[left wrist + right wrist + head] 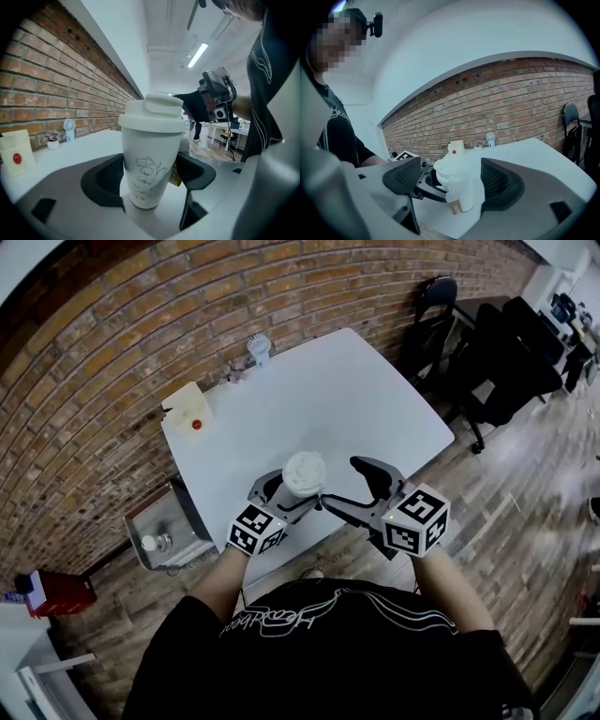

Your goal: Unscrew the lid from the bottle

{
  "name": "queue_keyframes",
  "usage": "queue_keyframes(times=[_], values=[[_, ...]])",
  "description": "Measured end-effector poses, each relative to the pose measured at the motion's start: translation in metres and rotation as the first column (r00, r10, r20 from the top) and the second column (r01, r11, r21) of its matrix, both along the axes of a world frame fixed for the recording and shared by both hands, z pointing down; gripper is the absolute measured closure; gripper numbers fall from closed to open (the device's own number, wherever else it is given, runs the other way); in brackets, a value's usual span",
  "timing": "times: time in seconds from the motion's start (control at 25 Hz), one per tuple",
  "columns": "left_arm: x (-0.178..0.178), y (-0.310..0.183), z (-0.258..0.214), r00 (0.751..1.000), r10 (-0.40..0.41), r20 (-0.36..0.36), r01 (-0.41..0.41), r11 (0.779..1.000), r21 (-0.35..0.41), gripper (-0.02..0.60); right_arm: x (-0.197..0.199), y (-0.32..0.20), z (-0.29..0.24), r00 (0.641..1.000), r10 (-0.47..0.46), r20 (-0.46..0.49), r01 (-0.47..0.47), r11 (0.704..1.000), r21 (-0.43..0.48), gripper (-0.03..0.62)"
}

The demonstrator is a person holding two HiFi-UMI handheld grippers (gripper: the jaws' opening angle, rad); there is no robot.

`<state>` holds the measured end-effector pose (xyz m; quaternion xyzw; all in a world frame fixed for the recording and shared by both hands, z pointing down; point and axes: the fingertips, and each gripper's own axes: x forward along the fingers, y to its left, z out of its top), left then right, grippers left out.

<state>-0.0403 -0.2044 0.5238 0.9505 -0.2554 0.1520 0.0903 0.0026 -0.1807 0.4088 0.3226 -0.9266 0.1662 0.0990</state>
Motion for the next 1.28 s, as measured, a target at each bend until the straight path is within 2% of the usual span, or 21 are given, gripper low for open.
queue_keyframes(times=[0.2, 0.28, 0.68, 0.84, 1.28], values=[[0.001, 0.001, 0.0, 0.999, 0.043, -0.022, -0.043, 0.999, -0.013, 0.229, -0.024, -0.011, 0.013, 0.991, -0.03, -0.131, 0.037, 0.998, 0.055, 0.215], [0.0, 0.001, 0.0, 0.999, 0.052, -0.015, -0.052, 0.999, -0.013, 0.229, -0.031, -0.016, 0.019, 0.987, -0.033, -0.155, 0.042, 0.997, 0.059, 0.214], [0.0, 0.001, -0.002, 0.998, 0.055, -0.012, -0.055, 0.998, 0.002, 0.229, -0.05, -0.025, 0.035, 0.983, -0.033, -0.181, 0.045, 0.997, 0.063, 0.215], [0.0, 0.001, -0.002, 0.998, 0.059, -0.002, -0.059, 0.998, -0.002, 0.229, -0.05, -0.026, 0.037, 0.981, -0.018, -0.193, 0.035, 0.996, 0.085, 0.247], [0.0, 0.003, -0.001, 0.998, 0.061, 0.001, -0.061, 0.998, -0.006, 0.229, -0.048, -0.024, 0.038, 0.975, -0.101, -0.198, 0.118, 0.99, 0.08, 0.24]])
